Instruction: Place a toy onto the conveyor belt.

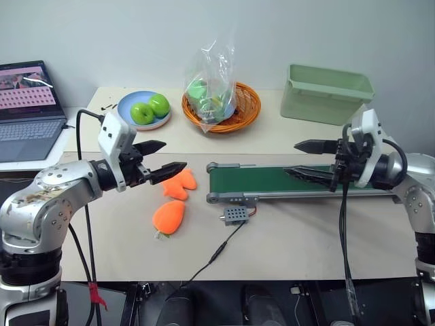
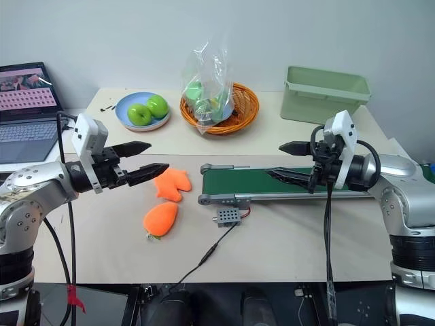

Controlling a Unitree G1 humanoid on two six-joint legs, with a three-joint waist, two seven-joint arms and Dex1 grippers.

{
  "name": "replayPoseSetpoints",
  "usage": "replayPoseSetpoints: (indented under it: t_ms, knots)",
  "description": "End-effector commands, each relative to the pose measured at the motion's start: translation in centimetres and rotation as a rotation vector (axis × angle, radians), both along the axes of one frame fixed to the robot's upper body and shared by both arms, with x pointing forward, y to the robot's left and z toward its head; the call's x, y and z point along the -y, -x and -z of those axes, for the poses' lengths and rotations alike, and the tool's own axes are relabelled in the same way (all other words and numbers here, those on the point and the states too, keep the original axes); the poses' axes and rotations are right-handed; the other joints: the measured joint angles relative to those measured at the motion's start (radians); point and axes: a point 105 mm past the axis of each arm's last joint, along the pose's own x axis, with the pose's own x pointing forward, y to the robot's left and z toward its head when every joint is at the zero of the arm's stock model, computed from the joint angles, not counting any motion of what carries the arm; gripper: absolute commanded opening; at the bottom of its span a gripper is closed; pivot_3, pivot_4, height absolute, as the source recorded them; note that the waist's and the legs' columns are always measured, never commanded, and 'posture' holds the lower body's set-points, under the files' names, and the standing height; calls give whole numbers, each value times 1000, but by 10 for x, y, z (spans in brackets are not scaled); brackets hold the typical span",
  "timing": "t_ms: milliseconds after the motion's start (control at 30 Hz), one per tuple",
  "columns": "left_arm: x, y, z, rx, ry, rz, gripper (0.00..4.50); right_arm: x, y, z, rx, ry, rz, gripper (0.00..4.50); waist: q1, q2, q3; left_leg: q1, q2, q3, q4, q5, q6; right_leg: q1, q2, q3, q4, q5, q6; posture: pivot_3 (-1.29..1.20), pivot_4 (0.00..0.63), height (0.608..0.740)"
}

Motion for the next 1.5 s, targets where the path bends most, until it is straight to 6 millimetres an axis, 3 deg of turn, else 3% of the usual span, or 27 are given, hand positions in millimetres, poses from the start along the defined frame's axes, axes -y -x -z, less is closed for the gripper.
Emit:
replayPoseSetpoints:
  t_ms: [33,267,367,433,567,667,800,967,1067,1300,1500]
  knots:
    - [-3,3,-4,35,-9,4,4452,4,1,-13,48,8,9,4500,0,0,0,0,0,0,0,0,0,0,0,0,0,0,0,0,150,740]
    - [-9,4,1,17,1,-22,4452,5,-2,-11,42,56,6,4500,0,0,0,0,0,0,0,0,0,0,0,0,0,0,0,0,150,740]
    - [-27,-5,21,-134,47,-143,4452,3,-5,-11,44,58,4,4500,-1,0,0,0,0,0,0,0,0,0,0,0,0,0,0,0,150,740]
    - [-40,-14,29,-227,158,-240,4452,3,-6,-10,42,59,5,4500,0,0,0,0,0,0,0,0,0,0,0,0,0,0,0,0,150,740]
    - [-74,-35,37,-411,541,-435,4452,5,-9,-7,33,71,21,4500,2,-2,1,1,0,-1,1,0,0,1,0,-1,1,0,0,0,150,740]
    - [-80,-34,54,-536,658,-475,4452,6,-9,-7,33,74,25,4500,0,-2,1,0,0,-2,1,0,0,0,-1,-1,0,0,0,0,150,740]
    - [-75,-23,59,-624,802,-398,4452,9,-10,-9,33,79,35,4500,0,-2,1,-1,-1,-2,1,0,0,0,-1,-1,0,0,0,0,150,740]
    - [-93,24,96,-808,868,-369,4452,13,-13,-2,24,102,62,4500,-16,-2,1,2,0,-1,-1,0,0,0,0,2,1,0,0,0,150,740]
    - [-105,46,116,-885,798,-445,4452,13,-14,-1,21,102,64,4500,-23,-2,1,2,0,-1,-2,0,0,-1,0,2,1,0,0,0,150,740]
    - [-106,57,132,-940,831,-466,4452,10,-17,0,20,108,62,4500,0,-1,1,4,-1,0,-2,0,-1,1,-1,2,1,0,-1,0,150,740]
    - [-84,47,152,-986,856,-470,4452,11,-16,-3,29,113,73,4500,2,-2,1,2,-1,0,-1,0,-1,0,-1,2,1,1,-1,0,150,740]
